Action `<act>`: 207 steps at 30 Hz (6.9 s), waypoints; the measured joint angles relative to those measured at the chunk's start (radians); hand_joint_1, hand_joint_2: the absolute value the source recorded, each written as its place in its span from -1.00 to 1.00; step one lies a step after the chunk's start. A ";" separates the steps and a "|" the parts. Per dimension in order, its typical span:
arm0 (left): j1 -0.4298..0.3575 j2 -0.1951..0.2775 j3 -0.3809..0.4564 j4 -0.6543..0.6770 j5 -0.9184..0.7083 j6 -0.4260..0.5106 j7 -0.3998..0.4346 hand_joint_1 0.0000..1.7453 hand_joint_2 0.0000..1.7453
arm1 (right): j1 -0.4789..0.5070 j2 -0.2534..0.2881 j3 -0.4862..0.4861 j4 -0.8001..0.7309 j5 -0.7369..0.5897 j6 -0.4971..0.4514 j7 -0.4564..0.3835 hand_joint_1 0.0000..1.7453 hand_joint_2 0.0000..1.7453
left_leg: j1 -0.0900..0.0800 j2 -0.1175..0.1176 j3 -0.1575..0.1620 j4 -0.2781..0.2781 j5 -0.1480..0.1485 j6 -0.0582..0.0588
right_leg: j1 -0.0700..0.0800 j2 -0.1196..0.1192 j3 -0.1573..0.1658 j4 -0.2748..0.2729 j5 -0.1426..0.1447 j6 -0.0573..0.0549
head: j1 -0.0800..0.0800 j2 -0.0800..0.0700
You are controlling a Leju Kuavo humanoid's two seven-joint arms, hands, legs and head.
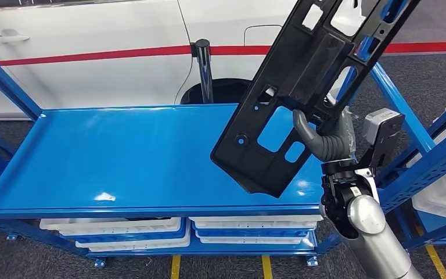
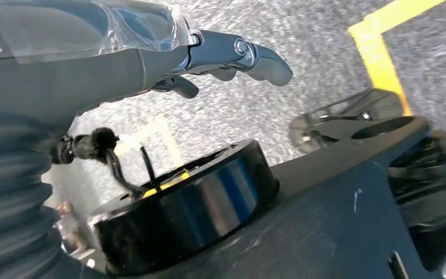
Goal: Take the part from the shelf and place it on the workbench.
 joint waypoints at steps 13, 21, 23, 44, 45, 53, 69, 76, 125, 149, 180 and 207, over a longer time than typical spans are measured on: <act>0.010 -0.001 0.024 0.000 -0.002 -0.014 0.022 -1.00 1.00 | 0.022 0.002 0.000 -0.022 0.103 -0.016 0.032 1.00 1.00 | -0.002 0.000 0.073 -0.253 0.130 0.049 | 0.004 0.004 -0.153 0.376 -0.201 0.044 | 0.001 0.000; 0.006 0.000 0.027 0.000 -0.005 -0.018 0.022 -1.00 1.00 | 0.025 0.003 0.002 -0.036 0.144 -0.006 0.059 1.00 1.00 | -0.006 -0.001 0.051 -0.257 0.170 0.019 | 0.009 0.006 0.085 -0.013 -0.058 0.019 | 0.001 0.000; 0.005 0.001 0.027 0.000 -0.005 -0.018 0.021 -1.00 1.00 | 0.025 0.003 0.002 -0.038 0.148 -0.005 0.064 1.00 1.00 | -0.007 0.000 0.033 -0.229 0.140 0.009 | 0.002 0.008 0.075 -0.017 -0.048 0.009 | 0.000 0.000; 0.011 0.003 0.027 0.000 -0.007 -0.074 0.036 -1.00 1.00 | 0.036 0.007 -0.001 -0.040 0.109 -0.007 0.047 1.00 1.00 | -0.007 0.020 0.093 -0.267 0.123 0.057 | 0.003 0.017 -0.152 0.372 -0.174 0.052 | 0.003 0.000; 0.009 0.003 0.027 0.000 -0.007 -0.074 0.036 -1.00 1.00 | 0.038 0.007 -0.001 -0.040 0.108 -0.008 0.042 1.00 1.00 | -0.007 0.023 0.084 -0.265 0.130 0.055 | 0.003 0.016 -0.128 0.353 -0.145 0.051 | 0.003 0.000; 0.002 0.003 0.027 0.001 -0.008 -0.074 0.025 -1.00 1.00 | 0.038 0.008 -0.002 -0.045 0.131 -0.010 0.031 1.00 1.00 | -0.012 0.026 0.039 -0.245 0.165 0.020 | 0.006 -0.003 0.105 -0.033 -0.059 0.018 | 0.002 0.000; -0.739 0.095 -0.335 0.069 -0.013 0.288 -0.215 -1.00 1.00 | 0.157 -0.079 -0.003 -0.165 0.346 0.075 0.167 1.00 1.00 | -0.002 0.000 0.187 -0.274 0.056 0.024 | 0.001 0.040 -0.134 0.029 0.095 0.035 | -0.001 0.000; -0.706 0.097 -0.473 0.080 -0.013 -0.061 -0.230 -1.00 1.00 | 0.247 -0.132 -0.004 -0.209 0.362 0.086 0.167 1.00 1.00 | 0.003 0.007 0.108 -0.262 0.105 0.041 | 0.004 0.019 -0.210 0.371 -0.036 0.040 | 0.002 0.000; -0.752 0.053 -0.771 0.080 -0.012 -0.405 -0.243 -1.00 1.00 | 0.294 -0.190 -0.054 -0.280 0.379 0.056 0.210 1.00 1.00 | -0.015 0.007 0.066 -0.108 0.049 0.034 | 0.008 0.019 -0.056 0.009 0.050 -0.001 | 0.000 0.000; 0.025 0.030 -0.375 0.046 0.439 0.144 0.089 -1.00 1.00 | 0.423 -0.351 -0.200 -0.520 0.535 -0.025 0.348 1.00 1.00 | -0.015 0.008 0.070 -0.120 0.001 0.017 | -0.005 0.005 -0.001 0.011 0.001 0.004 | -0.001 0.000; 0.043 0.038 -0.354 0.032 0.314 0.095 0.056 -1.00 1.00 | 0.780 -0.447 -0.584 -0.673 0.480 -0.055 0.298 1.00 1.00 | -0.022 0.043 0.116 -0.094 -0.071 0.022 | 0.001 -0.017 -0.019 0.012 0.005 0.008 | -0.001 0.000; 0.047 0.047 -0.354 0.025 0.297 0.072 0.097 -1.00 1.00 | 0.830 -0.413 -0.634 -0.712 0.568 -0.046 0.284 1.00 1.00 | -0.021 0.112 0.188 -0.280 0.043 0.035 | 0.001 -0.060 -0.009 0.007 -0.002 0.033 | 0.000 0.000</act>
